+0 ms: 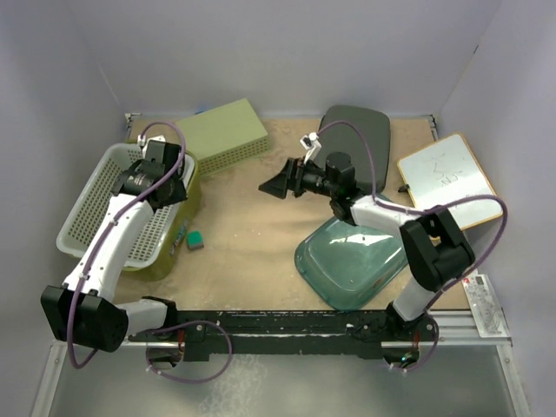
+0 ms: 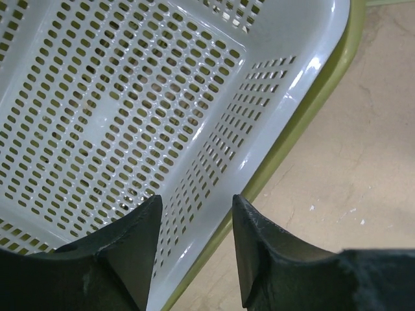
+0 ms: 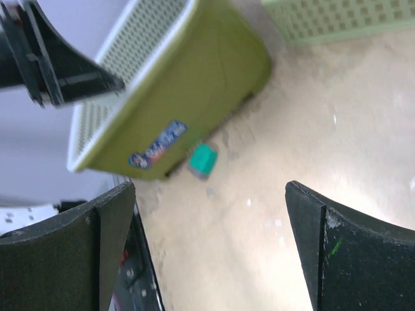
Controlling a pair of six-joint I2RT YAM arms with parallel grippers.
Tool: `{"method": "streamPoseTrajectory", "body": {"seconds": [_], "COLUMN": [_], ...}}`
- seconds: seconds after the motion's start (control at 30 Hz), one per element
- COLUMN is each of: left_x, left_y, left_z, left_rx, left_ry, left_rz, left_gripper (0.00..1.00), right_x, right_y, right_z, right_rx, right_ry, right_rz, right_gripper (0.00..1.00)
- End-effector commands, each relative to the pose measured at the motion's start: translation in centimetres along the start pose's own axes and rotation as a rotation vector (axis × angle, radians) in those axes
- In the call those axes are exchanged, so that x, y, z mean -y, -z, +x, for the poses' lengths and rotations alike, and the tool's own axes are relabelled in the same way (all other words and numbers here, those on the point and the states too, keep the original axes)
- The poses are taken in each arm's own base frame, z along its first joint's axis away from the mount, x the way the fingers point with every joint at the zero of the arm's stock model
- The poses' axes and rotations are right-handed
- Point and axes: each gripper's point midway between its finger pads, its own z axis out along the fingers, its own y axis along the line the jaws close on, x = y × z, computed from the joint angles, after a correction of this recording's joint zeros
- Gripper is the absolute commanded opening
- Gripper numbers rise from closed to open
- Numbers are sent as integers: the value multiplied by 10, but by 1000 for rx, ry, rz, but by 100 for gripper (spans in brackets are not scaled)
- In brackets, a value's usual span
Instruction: Turn the large container upside down
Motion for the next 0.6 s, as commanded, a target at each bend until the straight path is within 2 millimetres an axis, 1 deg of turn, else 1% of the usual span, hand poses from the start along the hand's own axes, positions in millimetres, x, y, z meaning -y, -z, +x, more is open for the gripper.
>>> {"method": "streamPoseTrajectory", "body": {"seconds": [0.0, 0.07, 0.13, 0.23, 0.33, 0.4, 0.5, 0.57], "left_x": [10, 18, 27, 45, 69, 79, 86, 93], "left_y": [3, 3, 2, -3, -2, -2, -6, -4], "left_z": [-6, -2, 3, 11, 9, 7, 1, -4], "left_rx": [3, -12, -28, -72, -86, -93, -95, -88], "left_ry": [-37, -47, -52, -56, -35, -28, -25, -21], "left_rz": [78, 123, 179, 263, 379, 419, 434, 464], "left_gripper": [47, 53, 55, 54, 50, 46, 30, 23], "right_x": [13, 15, 14, 12, 14, 19, 23, 24], "right_y": [35, 49, 60, 73, 81, 86, 91, 93], "right_z": [40, 47, 51, 57, 64, 68, 73, 75], "right_rx": [-129, -155, -165, -182, -203, -218, -233, -241], "right_ry": [93, 114, 132, 139, 133, 131, 125, 123], "right_rz": [116, 160, 185, 200, 228, 257, 286, 296], "right_gripper": [100, 100, 100, 100, 100, 100, 100, 100]}}
